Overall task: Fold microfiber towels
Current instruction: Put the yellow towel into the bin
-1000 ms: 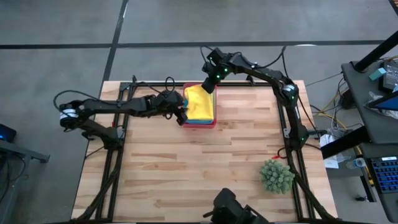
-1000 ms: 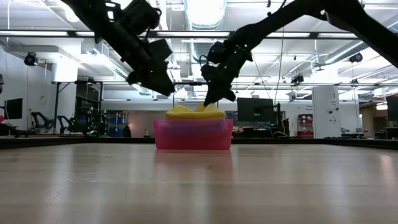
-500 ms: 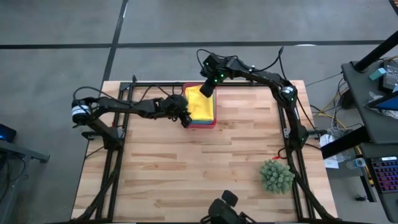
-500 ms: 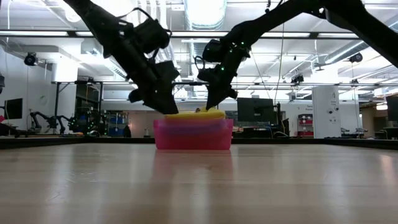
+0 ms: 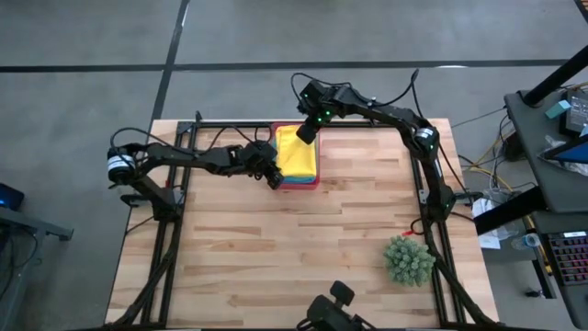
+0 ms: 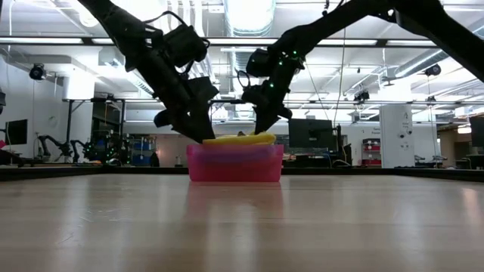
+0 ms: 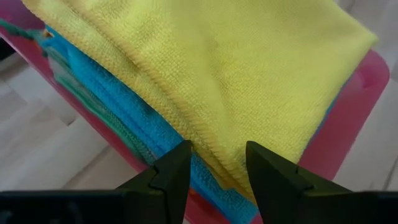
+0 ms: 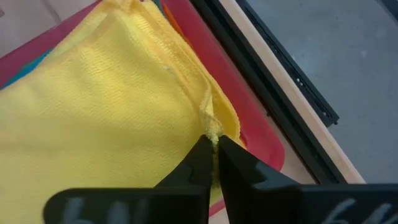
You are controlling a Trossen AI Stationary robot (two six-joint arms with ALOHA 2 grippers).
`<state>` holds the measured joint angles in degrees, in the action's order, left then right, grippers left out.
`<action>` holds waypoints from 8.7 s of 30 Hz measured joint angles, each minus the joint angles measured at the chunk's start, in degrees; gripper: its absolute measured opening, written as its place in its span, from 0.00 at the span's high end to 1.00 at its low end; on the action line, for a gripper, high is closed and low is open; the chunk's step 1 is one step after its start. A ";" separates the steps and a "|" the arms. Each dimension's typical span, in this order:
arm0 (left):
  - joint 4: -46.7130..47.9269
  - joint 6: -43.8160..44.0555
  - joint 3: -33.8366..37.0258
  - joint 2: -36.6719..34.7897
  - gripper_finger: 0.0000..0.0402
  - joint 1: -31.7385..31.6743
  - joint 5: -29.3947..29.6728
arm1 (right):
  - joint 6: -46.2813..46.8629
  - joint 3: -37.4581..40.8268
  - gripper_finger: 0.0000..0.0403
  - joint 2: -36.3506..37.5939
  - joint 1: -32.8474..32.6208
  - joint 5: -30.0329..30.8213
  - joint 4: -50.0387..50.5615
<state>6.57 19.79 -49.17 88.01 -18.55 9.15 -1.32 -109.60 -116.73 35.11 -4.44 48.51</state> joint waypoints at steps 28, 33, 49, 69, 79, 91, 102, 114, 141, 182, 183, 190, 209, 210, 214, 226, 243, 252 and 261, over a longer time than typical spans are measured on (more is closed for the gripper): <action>-8.04 -9.39 -0.11 -8.68 0.66 -1.58 -1.29 | -3.53 1.72 0.83 10.35 -1.05 -2.46 3.38; -9.23 -10.94 -0.95 -5.29 0.66 -3.02 -1.32 | -5.72 9.26 0.91 14.82 -4.00 -9.57 -1.80; -8.96 -14.75 -7.69 7.13 0.66 -6.90 1.22 | -6.84 42.37 0.98 23.22 -14.14 -9.55 -37.69; -8.98 -14.37 -7.48 9.61 0.66 -9.49 3.34 | -8.63 54.62 0.98 23.08 -16.83 -9.56 -50.93; 0.70 -18.55 -7.36 0.56 0.66 -8.89 3.17 | -11.62 52.56 0.98 25.73 -16.57 -9.52 -50.59; -4.16 -23.63 -0.51 -2.48 0.66 -4.56 -9.35 | -10.16 52.58 0.98 22.84 -8.32 -9.48 -67.55; -6.12 -21.27 0.13 2.44 0.66 -4.55 -9.21 | -5.17 52.59 0.98 16.18 -2.82 -8.19 -76.27; -2.97 -18.57 0.11 3.04 0.66 -4.49 -9.19 | -4.66 52.19 0.98 13.86 -1.41 0.12 -74.27; -15.82 -25.08 -0.76 0.26 0.66 -6.23 -4.11 | -7.24 53.62 0.98 23.46 -8.55 -17.05 -65.14; -14.00 -25.06 -1.14 0.05 0.66 -10.73 3.24 | -9.18 59.38 0.98 25.75 -11.41 -14.04 -67.20; -12.88 -25.05 -1.12 -1.09 0.66 -10.58 2.77 | -9.18 58.60 0.98 25.75 -11.04 -13.03 -67.10; -11.21 -22.91 0.15 -2.40 0.66 -8.79 -7.00 | -8.62 51.16 0.98 21.91 -8.24 -11.91 -66.03; -5.99 -18.62 3.39 -1.49 0.66 -2.56 -10.61 | -17.24 27.37 0.98 3.97 -5.29 -12.49 -52.67; -5.97 -18.49 3.64 -1.49 0.66 -2.60 -10.61 | -17.23 26.37 0.98 2.95 -5.18 -12.51 -51.97; -6.10 -17.15 4.18 -1.42 0.66 -2.49 -10.56 | -17.15 22.34 0.98 -1.08 -4.96 -11.34 -47.83; -4.43 -15.33 4.50 -1.38 0.66 -2.45 -10.39 | -16.24 18.58 0.98 -2.98 -3.16 -9.23 -45.58; -4.01 -15.30 4.16 -3.50 0.66 -2.40 -10.42 | -18.93 18.60 0.98 3.24 -2.91 -10.85 -37.96; -6.29 -17.21 3.34 -7.08 0.66 -5.71 -4.68 | -20.10 23.90 0.98 11.33 -3.26 -11.01 -33.62; -18.42 -17.24 2.07 -3.03 0.66 -12.56 -3.61 | -16.12 34.87 0.98 17.63 -4.11 -11.02 -38.19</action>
<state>-11.85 2.54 -47.10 84.98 -31.11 5.54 -17.44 -74.73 -99.10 31.01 -15.46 10.32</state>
